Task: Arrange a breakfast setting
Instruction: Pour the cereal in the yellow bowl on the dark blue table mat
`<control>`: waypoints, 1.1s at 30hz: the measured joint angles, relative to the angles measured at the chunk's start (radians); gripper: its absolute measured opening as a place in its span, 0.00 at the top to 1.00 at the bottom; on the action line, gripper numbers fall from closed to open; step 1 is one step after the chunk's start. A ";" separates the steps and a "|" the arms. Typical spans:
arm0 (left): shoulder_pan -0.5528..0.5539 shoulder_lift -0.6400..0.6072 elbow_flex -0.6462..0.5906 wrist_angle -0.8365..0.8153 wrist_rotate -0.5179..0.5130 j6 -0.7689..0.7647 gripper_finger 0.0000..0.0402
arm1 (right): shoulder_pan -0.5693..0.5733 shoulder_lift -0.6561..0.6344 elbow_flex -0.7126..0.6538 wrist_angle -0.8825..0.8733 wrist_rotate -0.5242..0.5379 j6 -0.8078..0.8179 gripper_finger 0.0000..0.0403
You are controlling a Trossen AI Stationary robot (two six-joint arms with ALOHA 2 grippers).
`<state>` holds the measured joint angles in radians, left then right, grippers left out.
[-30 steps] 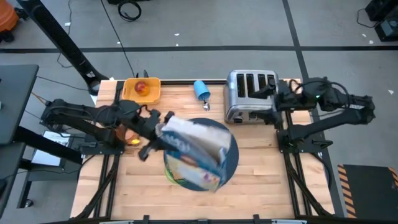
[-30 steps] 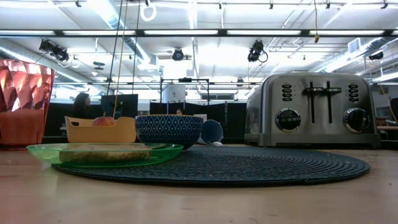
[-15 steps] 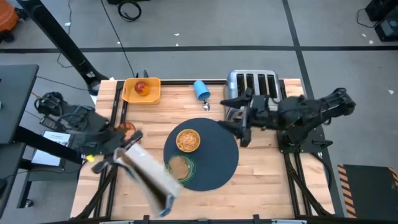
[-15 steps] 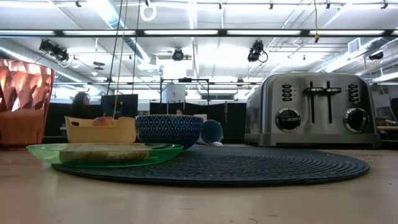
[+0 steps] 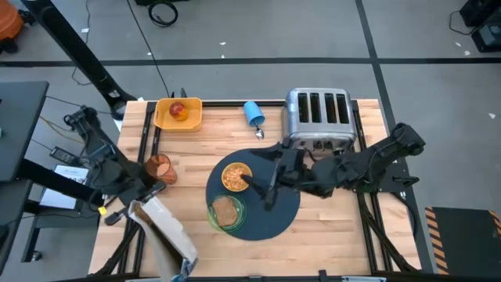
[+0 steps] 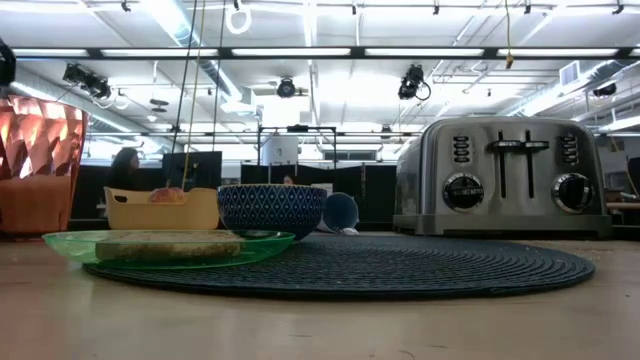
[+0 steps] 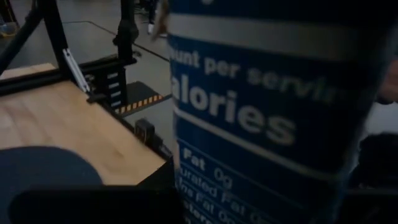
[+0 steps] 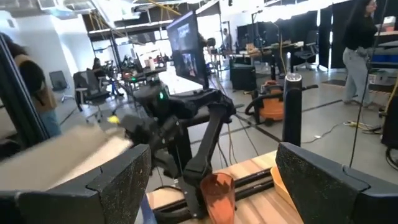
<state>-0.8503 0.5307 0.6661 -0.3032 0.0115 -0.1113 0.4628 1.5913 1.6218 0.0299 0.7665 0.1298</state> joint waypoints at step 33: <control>-0.243 -0.140 -0.215 -0.091 -0.164 -0.004 0.65 | 0.008 0.052 0.034 -0.036 0.108 0.088 0.14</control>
<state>-1.0931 0.3906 0.4507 -0.3946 -0.1522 -0.1152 0.4704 1.6432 1.6562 -0.0059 0.8742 0.2181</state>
